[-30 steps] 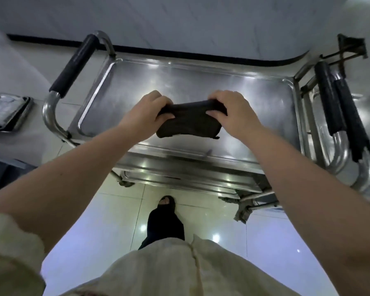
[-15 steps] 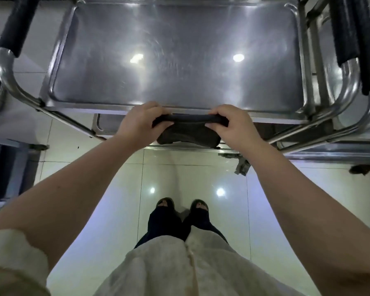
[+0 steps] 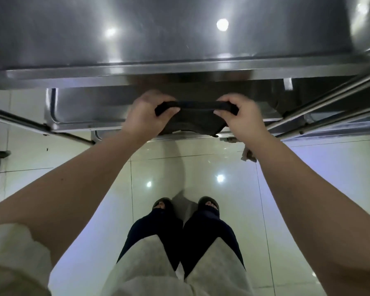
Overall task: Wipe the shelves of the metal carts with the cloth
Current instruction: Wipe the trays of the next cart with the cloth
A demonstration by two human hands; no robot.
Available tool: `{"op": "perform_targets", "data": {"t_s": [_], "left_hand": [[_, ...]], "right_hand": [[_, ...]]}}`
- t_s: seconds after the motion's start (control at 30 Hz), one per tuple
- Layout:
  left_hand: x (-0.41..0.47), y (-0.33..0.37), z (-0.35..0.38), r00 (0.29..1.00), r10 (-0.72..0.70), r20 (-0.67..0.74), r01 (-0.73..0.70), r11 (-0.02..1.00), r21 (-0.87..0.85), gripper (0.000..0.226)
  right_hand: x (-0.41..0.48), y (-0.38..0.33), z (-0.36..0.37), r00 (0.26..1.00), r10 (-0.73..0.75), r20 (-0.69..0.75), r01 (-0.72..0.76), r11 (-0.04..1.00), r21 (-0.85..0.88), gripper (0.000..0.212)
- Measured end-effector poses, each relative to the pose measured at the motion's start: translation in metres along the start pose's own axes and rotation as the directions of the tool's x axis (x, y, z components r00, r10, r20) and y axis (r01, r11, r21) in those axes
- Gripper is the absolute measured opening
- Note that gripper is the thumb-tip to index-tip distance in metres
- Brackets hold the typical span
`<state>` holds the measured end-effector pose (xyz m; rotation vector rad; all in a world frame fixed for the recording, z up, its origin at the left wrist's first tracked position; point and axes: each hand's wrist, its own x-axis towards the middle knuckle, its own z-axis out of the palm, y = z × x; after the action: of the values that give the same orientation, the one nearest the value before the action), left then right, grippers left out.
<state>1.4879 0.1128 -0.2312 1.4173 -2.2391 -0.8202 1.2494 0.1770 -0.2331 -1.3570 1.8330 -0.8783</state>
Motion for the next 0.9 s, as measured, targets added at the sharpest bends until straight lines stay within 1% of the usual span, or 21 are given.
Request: {"op": "perform_targets", "data": {"t_s": [0.03,0.07,0.1,0.17,0.2,0.23,0.27,0.37,0.4,0.43,0.47,0.5,0.53,0.57,0.63,0.7,0.73,0.8,0.83,0.87,0.9], "left_hand": [[0.01,-0.005,0.015,0.998,-0.056,-0.041,0.053,0.997,-0.063,0.01],[0.023,-0.013,0.032,0.993,-0.095,-0.071,0.087,0.991,-0.105,0.003],[0.036,-0.015,0.045,0.985,-0.119,-0.124,0.102,0.985,-0.137,0.011],[0.073,-0.015,0.069,0.973,-0.148,-0.178,0.113,0.974,-0.194,0.008],[0.095,-0.016,0.08,0.969,-0.147,-0.199,0.11,0.976,-0.187,0.023],[0.117,-0.013,0.089,0.966,-0.144,-0.215,0.115,0.984,-0.139,0.041],[0.138,-0.012,0.096,0.958,-0.127,-0.257,0.099,0.988,-0.119,0.048],[0.188,0.006,0.112,0.967,0.043,-0.25,-0.077,0.989,-0.128,0.03],[0.199,0.009,0.118,0.953,0.083,-0.292,-0.136,0.977,-0.164,0.027],[0.207,0.011,0.124,0.916,0.157,-0.37,-0.235,0.956,-0.176,0.026],[0.209,0.01,0.133,0.886,0.244,-0.395,-0.327,0.932,-0.158,0.027],[0.21,0.006,0.143,0.872,0.323,-0.368,-0.384,0.917,-0.106,0.026],[0.211,-0.002,0.156,0.878,0.364,-0.312,-0.403,0.912,-0.071,0.024],[0.211,-0.012,0.169,0.9,0.365,-0.236,-0.386,0.921,-0.047,0.024],[0.206,-0.033,0.193,0.945,0.319,-0.067,-0.319,0.948,0.011,0.024],[0.197,-0.051,0.206,0.958,0.282,0.048,-0.285,0.955,0.078,0.023],[0.192,-0.055,0.206,0.959,0.274,0.071,-0.279,0.958,0.07,0.025],[0.186,-0.06,0.197,0.968,0.245,0.055,-0.243,0.969,-0.037,0.033],[0.188,-0.063,0.192,0.971,0.237,0.02,-0.235,0.969,-0.083,0.035],[0.192,-0.068,0.188,0.972,0.235,-0.023,-0.236,0.969,-0.076,0.037],[0.198,-0.076,0.183,0.971,0.232,-0.057,-0.233,0.973,-0.006,0.039]], "right_hand": [[0.011,0.013,0.003,1.0,0.006,-0.024,-0.006,1.0,0.002,0.021],[0.024,0.024,0.004,0.999,0.008,-0.049,-0.008,1.0,-0.006,0.022],[0.038,0.034,0.003,0.997,0.006,-0.077,-0.008,1.0,-0.022,0.024],[0.074,0.048,0.0,0.987,0.012,-0.16,-0.029,0.994,-0.103,0.034],[0.093,0.052,-0.005,0.978,0.031,-0.207,-0.064,0.986,-0.155,0.04],[0.111,0.056,-0.012,0.965,0.049,-0.256,-0.103,0.974,-0.2,0.045],[0.128,0.061,-0.021,0.954,0.038,-0.296,-0.115,0.962,-0.249,0.044],[0.165,0.075,-0.046,0.93,-0.095,-0.355,-0.08,0.89,-0.449,0.033],[0.172,0.083,-0.053,0.904,-0.161,-0.396,-0.061,0.869,-0.491,0.032],[0.175,0.094,-0.057,0.846,-0.248,-0.472,-0.021,0.87,-0.493,0.03],[0.175,0.105,-0.057,0.783,-0.308,-0.541,0.032,0.888,-0.459,0.028],[0.169,0.118,-0.055,0.752,-0.353,-0.557,0.086,0.89,-0.449,0.025],[0.161,0.132,-0.05,0.764,-0.373,-0.526,0.112,0.88,-0.462,0.023],[0.151,0.148,-0.044,0.798,-0.379,-0.468,0.129,0.867,-0.482,0.022],[0.128,0.175,-0.03,0.859,-0.414,-0.301,0.22,0.83,-0.513,0.024],[0.109,0.193,-0.022,0.898,-0.427,-0.107,0.325,0.807,-0.493,0.025],[0.104,0.198,-0.021,0.916,-0.401,0.004,0.353,0.801,-0.484,0.024],[0.104,0.199,-0.021,0.927,-0.322,0.191,0.374,0.795,-0.478,0.019],[0.109,0.197,-0.023,0.926,-0.309,0.217,0.377,0.797,-0.472,0.018],[0.116,0.195,-0.024,0.923,-0.333,0.191,0.384,0.795,-0.469,0.017],[0.128,0.193,-0.025,0.919,-0.371,0.137,0.389,0.787,-0.479,0.018]]}}
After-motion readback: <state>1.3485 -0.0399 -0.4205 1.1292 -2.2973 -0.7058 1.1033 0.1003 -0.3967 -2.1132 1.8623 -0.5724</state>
